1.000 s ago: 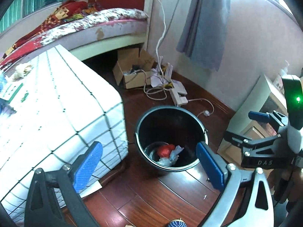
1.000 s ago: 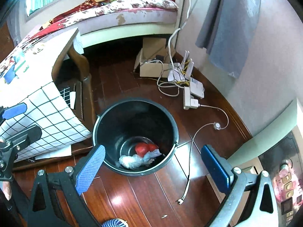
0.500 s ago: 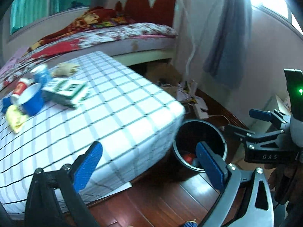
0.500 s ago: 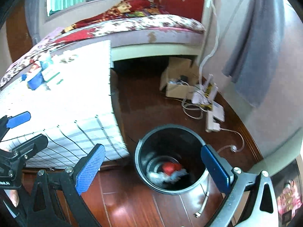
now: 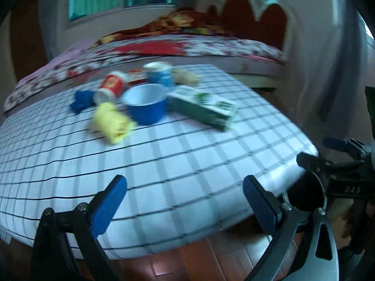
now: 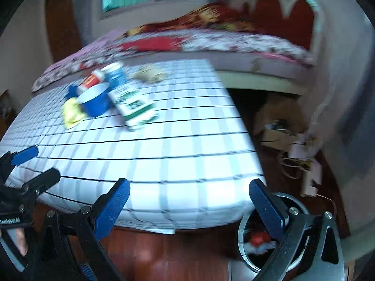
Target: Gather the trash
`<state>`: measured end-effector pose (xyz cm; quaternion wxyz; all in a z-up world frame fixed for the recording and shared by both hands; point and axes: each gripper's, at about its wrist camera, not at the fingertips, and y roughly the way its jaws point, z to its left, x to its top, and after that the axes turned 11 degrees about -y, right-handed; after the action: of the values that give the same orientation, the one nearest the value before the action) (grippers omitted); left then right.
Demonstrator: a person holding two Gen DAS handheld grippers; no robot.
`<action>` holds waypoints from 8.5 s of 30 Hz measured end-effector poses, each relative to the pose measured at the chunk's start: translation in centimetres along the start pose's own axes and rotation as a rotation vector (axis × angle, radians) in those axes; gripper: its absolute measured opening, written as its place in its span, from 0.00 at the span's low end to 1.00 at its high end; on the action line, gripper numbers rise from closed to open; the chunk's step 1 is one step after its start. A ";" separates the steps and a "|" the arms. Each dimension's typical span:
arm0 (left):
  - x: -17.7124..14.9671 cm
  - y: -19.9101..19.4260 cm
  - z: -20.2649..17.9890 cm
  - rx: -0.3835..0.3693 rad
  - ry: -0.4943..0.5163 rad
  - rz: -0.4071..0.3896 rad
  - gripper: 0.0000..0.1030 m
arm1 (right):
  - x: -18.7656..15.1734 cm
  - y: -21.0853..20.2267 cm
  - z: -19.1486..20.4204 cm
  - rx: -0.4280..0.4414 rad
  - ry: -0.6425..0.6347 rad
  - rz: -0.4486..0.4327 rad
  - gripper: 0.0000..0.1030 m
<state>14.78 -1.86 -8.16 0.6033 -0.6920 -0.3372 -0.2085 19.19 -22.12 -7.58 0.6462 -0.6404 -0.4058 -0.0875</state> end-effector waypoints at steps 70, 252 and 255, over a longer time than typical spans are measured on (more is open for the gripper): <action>2.2 -0.3 1.1 -0.099 -0.021 -0.011 0.06 | 2.7 -1.1 2.0 -0.071 0.108 -0.111 0.55; 5.7 3.1 15.7 0.155 -0.190 -0.021 0.98 | 13.5 9.6 14.7 0.105 -0.149 -0.055 0.98; 6.2 3.5 16.5 0.154 -0.202 -0.022 0.94 | 14.8 11.4 15.3 0.097 -0.125 -0.037 0.98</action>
<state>19.64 15.45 -9.35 0.6153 -0.6574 -0.4186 -0.1179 29.76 -0.51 -9.08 0.6480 -0.6051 -0.4609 -0.0394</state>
